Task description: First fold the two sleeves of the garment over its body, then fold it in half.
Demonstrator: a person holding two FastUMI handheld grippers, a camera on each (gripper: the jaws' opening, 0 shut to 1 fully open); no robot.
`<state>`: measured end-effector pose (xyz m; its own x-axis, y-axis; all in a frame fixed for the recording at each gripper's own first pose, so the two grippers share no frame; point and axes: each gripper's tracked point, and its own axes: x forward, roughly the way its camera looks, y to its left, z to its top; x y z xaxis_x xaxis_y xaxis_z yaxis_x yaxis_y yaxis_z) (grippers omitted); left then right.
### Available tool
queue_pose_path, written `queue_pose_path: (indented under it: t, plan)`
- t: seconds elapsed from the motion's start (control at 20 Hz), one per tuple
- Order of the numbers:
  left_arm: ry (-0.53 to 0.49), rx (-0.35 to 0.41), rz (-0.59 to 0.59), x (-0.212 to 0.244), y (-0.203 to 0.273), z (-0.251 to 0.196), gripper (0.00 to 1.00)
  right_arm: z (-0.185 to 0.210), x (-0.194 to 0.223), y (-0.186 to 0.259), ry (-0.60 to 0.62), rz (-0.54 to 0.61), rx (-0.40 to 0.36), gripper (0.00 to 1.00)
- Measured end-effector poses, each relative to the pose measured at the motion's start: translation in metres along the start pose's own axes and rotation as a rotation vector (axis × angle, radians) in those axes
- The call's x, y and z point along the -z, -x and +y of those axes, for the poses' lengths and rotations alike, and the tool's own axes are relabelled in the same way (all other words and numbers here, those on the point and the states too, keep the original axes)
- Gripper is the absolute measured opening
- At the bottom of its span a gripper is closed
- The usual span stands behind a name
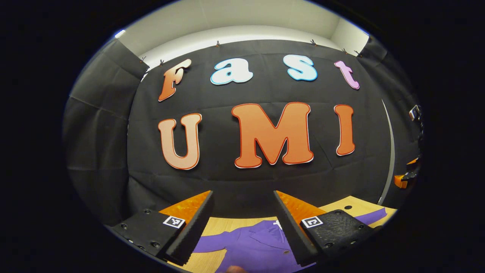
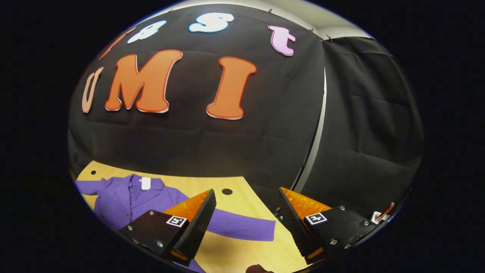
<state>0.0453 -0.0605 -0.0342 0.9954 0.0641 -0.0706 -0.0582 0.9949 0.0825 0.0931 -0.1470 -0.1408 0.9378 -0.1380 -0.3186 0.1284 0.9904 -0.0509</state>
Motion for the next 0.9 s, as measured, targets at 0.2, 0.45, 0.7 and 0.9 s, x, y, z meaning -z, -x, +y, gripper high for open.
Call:
queue_pose_path:
  t: [0.2,0.45,0.7,0.9]
  plan:
    - [-0.019,-0.021,0.019,0.006,-0.006,-0.003,0.96,-0.024,0.046,-0.036,0.000,0.170,0.023,0.98]
    - [-0.034,-0.039,0.051,0.015,-0.010,-0.007,0.96,-0.037,0.110,-0.067,-0.051,0.456,-0.032,0.98]
    - [-0.042,-0.060,0.092,0.026,-0.016,-0.010,0.96,-0.045,0.148,-0.087,-0.157,0.677,-0.084,0.99]
    - [-0.053,-0.061,0.127,0.033,-0.022,-0.017,0.96,-0.050,0.172,-0.106,-0.212,0.798,-0.109,0.99]
